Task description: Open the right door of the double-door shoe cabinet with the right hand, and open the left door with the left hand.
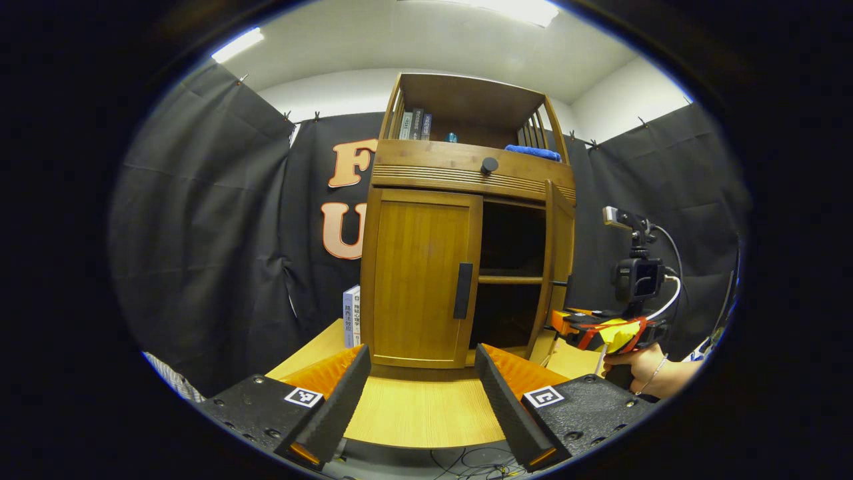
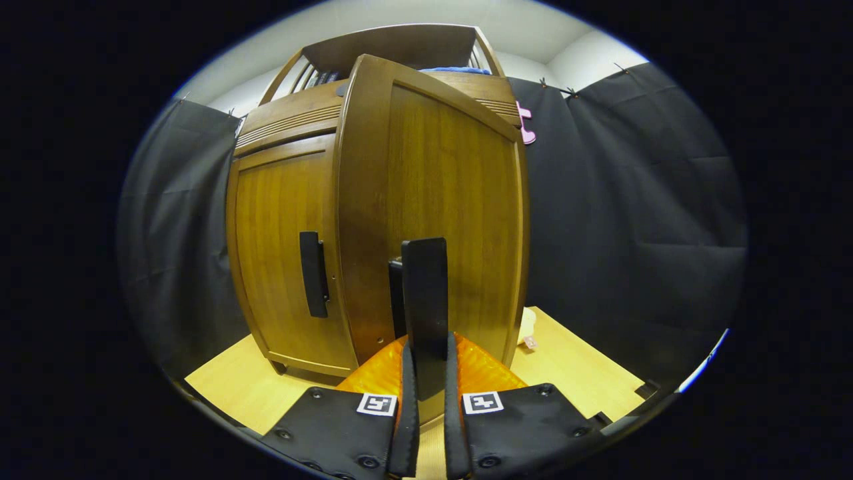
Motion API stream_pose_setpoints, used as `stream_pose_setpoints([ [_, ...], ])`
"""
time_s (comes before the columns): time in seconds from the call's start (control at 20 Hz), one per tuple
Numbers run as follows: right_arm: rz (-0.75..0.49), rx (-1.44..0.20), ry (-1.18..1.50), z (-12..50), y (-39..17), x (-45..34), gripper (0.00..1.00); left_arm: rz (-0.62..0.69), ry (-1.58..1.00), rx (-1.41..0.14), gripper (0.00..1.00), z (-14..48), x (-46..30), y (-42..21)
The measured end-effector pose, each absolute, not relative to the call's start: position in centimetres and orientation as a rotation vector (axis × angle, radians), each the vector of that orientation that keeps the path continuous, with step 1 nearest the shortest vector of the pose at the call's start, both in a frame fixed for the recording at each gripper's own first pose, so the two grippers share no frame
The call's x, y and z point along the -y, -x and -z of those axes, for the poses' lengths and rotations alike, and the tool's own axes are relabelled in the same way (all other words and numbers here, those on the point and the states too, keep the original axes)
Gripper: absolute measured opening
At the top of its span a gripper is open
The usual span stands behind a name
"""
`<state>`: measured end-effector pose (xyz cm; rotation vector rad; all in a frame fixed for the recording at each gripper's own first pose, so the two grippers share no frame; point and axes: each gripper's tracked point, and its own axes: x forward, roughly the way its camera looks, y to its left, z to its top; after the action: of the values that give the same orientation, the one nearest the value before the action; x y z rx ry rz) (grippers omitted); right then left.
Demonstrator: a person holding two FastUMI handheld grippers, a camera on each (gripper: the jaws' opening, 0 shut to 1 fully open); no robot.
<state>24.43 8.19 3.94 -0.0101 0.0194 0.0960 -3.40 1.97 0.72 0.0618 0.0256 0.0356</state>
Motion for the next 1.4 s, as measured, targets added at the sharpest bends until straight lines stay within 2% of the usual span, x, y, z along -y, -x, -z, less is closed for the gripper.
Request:
stream_pose_setpoints([
  [0.05, -0.085, -0.021, 0.013, -4.0, -24.2, -7.9, 0.19, -0.036, -0.063, -0.028, 0.92, -0.7, -2.0, 3.4],
  [0.1, -0.074, -0.021, 0.021, -4.0, -24.1, -7.5, 0.23, -0.036, -0.064, -0.031, 0.92, -0.6, -2.0, 3.3],
  [0.45, -0.012, -0.019, 0.023, -4.2, -23.0, -5.3, 0.22, -0.018, -0.067, -0.039, 0.92, -0.3, -0.9, 3.2],
  [0.5, -0.004, -0.019, 0.027, -4.2, -22.8, -5.0, 0.26, -0.014, -0.068, -0.038, 0.92, -0.3, -0.8, 3.1],
  [0.55, 0.001, -0.018, 0.033, -4.1, -22.7, -4.7, 0.26, -0.01, -0.068, -0.039, 0.92, -0.3, -0.6, 3.1],
  [0.6, 0.002, -0.022, 0.037, -4.0, -22.6, -4.5, 0.22, -0.007, -0.068, -0.04, 0.92, -0.3, -0.4, 3.1],
  [0.95, -0.012, -0.044, 0.047, -3.0, -21.6, -4.5, 0.22, 0.031, -0.068, -0.051, 0.92, 0.3, 1.5, 2.8],
  [1.0, -0.009, -0.047, 0.038, -3.0, -21.5, -4.5, 0.26, 0.035, -0.07, -0.049, 0.92, 0.1, 1.8, 2.8],
  [1.05, -0.007, -0.048, 0.029, -2.9, -21.5, -4.5, 0.22, 0.039, -0.073, -0.047, 0.92, 0.1, 2.1, 2.8],
  [1.15, -0.002, -0.047, 0.022, -2.9, -21.5, -4.3, 0.22, 0.043, -0.073, -0.046, 0.92, 0.3, 2.5, 2.8],
  [1.2, 0.002, -0.046, 0.023, -2.9, -21.6, -4.3, 0.18, 0.044, -0.073, -0.049, 0.92, 0.4, 2.6, 2.9],
  [1.25, 0.007, -0.046, 0.023, -2.9, -21.6, -4.2, 0.22, 0.043, -0.072, -0.051, 0.92, 0.5, 2.8, 2.9],
  [1.4, 0.022, -0.05, 0.006, -2.9, -21.8, -4.2, 0.22, 0.037, -0.066, -0.054, 0.92, 0.5, 3.3, 2.8],
])
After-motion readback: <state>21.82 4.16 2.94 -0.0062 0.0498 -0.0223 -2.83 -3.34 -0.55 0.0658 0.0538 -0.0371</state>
